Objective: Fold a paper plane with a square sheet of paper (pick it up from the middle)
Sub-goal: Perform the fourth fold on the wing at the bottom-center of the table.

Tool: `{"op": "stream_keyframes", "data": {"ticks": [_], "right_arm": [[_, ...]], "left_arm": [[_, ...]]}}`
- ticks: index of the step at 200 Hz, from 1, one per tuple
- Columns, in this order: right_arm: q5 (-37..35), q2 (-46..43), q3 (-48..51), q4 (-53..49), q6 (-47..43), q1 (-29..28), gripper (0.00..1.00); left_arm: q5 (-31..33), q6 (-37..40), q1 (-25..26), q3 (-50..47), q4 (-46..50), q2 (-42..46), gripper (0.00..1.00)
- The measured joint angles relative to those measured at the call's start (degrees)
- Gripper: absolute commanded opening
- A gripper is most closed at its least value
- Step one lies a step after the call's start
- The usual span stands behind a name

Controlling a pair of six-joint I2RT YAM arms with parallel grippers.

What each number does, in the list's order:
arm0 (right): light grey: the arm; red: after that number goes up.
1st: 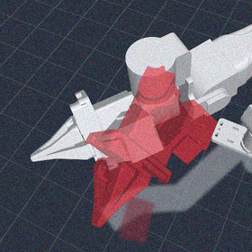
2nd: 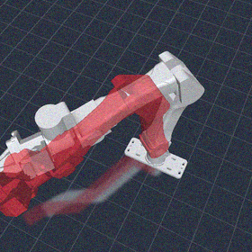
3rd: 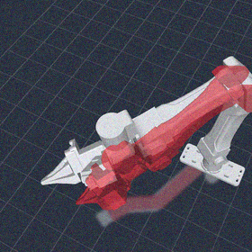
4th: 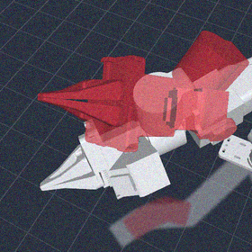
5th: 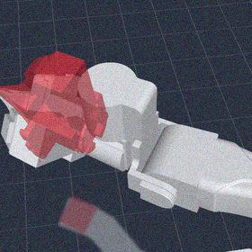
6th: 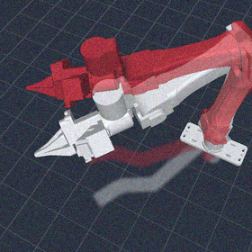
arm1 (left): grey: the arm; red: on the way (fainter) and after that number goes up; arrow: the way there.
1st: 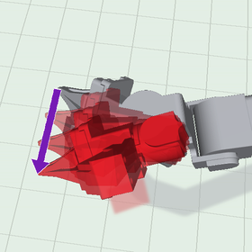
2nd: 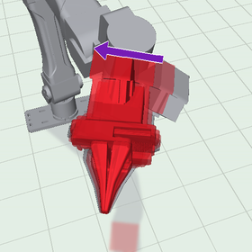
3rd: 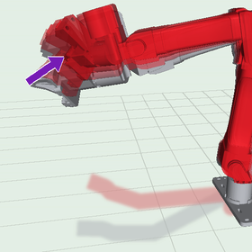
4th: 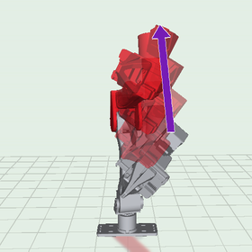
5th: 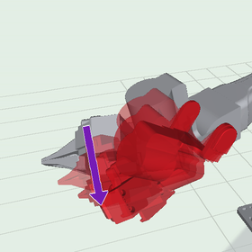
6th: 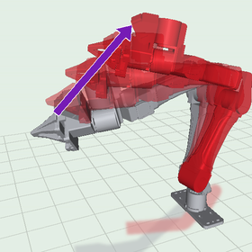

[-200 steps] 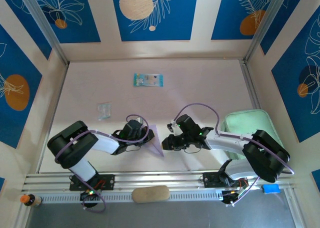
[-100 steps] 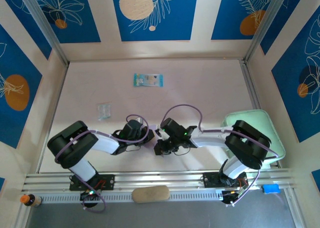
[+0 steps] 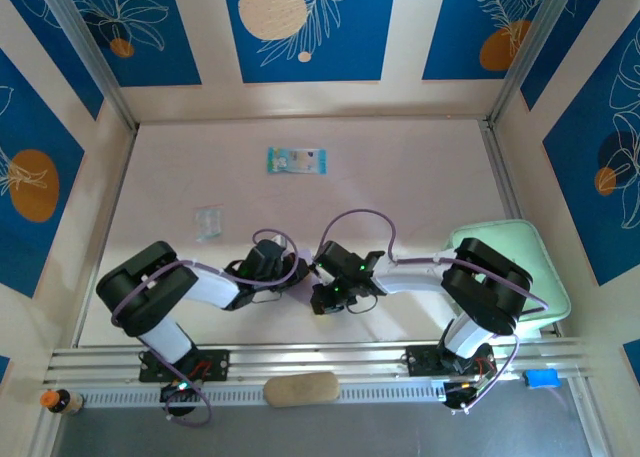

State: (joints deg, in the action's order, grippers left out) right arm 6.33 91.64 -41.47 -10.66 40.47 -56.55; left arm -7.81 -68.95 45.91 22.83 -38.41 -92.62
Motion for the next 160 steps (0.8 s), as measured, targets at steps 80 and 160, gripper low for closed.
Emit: {"op": "stream_keyframes", "data": {"ticks": [80,160], "right_arm": [[1.38,-15.74,7.04,3.37,4.24,6.16,0.30],[9.88,-13.22,14.19,12.48,10.86,15.17,0.37]], "left_arm": [[0.04,0.00,0.13,0.20,-0.17,-0.20,0.06],[0.46,0.00,0.50,0.20,-0.20,-0.20,0.06]]}}
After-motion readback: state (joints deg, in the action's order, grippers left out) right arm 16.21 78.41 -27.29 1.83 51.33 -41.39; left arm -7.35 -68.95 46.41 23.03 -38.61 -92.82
